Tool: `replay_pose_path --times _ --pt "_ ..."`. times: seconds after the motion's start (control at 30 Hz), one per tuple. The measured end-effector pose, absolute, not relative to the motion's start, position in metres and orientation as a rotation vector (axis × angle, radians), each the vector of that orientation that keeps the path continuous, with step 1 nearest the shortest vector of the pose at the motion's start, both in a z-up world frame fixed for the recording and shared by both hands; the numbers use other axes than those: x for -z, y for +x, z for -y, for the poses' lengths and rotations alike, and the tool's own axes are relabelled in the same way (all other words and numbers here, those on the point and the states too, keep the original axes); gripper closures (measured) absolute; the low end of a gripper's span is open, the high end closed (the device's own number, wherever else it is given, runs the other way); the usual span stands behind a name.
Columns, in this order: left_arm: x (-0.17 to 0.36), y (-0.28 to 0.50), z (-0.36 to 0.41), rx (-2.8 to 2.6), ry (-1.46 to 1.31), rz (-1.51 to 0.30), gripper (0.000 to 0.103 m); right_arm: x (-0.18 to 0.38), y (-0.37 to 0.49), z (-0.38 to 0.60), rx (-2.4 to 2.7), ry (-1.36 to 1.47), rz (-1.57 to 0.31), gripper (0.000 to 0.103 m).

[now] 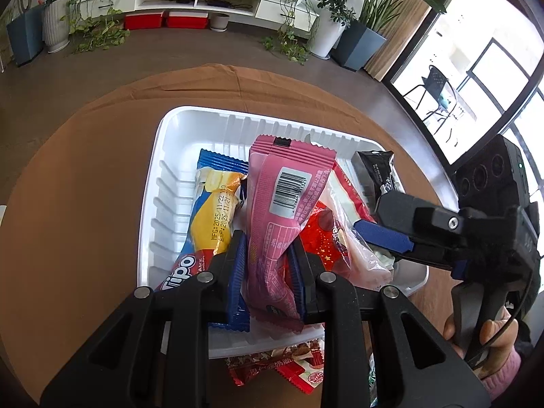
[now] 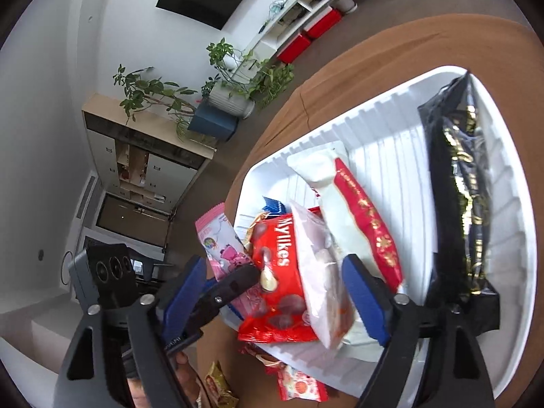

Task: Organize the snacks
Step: 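Lower the pink bar into the tray with the left tool while the right tool lowers the white pack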

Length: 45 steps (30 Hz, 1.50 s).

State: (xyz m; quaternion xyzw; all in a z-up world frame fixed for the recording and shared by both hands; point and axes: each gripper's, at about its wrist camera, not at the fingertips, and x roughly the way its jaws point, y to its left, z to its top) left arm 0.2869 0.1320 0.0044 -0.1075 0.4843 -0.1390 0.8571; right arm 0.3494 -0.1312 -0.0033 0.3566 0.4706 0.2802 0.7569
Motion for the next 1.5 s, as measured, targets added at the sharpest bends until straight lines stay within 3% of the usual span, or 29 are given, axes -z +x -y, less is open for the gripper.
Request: replay_pose_path --times 0.53,0.67,0.73,0.83,1.03,1.4,1.5 --pt "-0.021 0.272 -0.142 0.290 -0.245 -0.950 0.078 -0.005 0.349 0.111 -0.674 0.735 -1.029 0.014" --pt "-0.024 0.272 -0.141 0.275 -0.244 -0.948 0.072 0.000 0.352 0.104 -0.656 0.692 -1.062 0.013" --pt "-0.025 0.272 -0.140 0.275 -0.258 -0.945 0.061 0.001 0.355 0.105 -0.643 0.690 -1.072 0.013" --pt "-0.026 0.272 -0.140 0.270 -0.248 -0.942 0.059 0.002 0.357 0.108 -0.618 0.647 -1.094 0.018" --pt "-0.026 0.273 -0.143 0.266 -0.264 -0.936 0.056 -0.005 0.352 0.105 -0.539 0.459 -1.077 0.020" --pt "-0.025 0.272 -0.138 0.267 -0.255 -0.939 0.055 -0.014 0.333 0.082 -0.309 -0.138 -0.967 0.018" --pt "-0.023 0.270 -0.136 0.267 -0.242 -0.941 0.055 -0.018 0.331 0.079 -0.242 -0.271 -0.903 0.012"
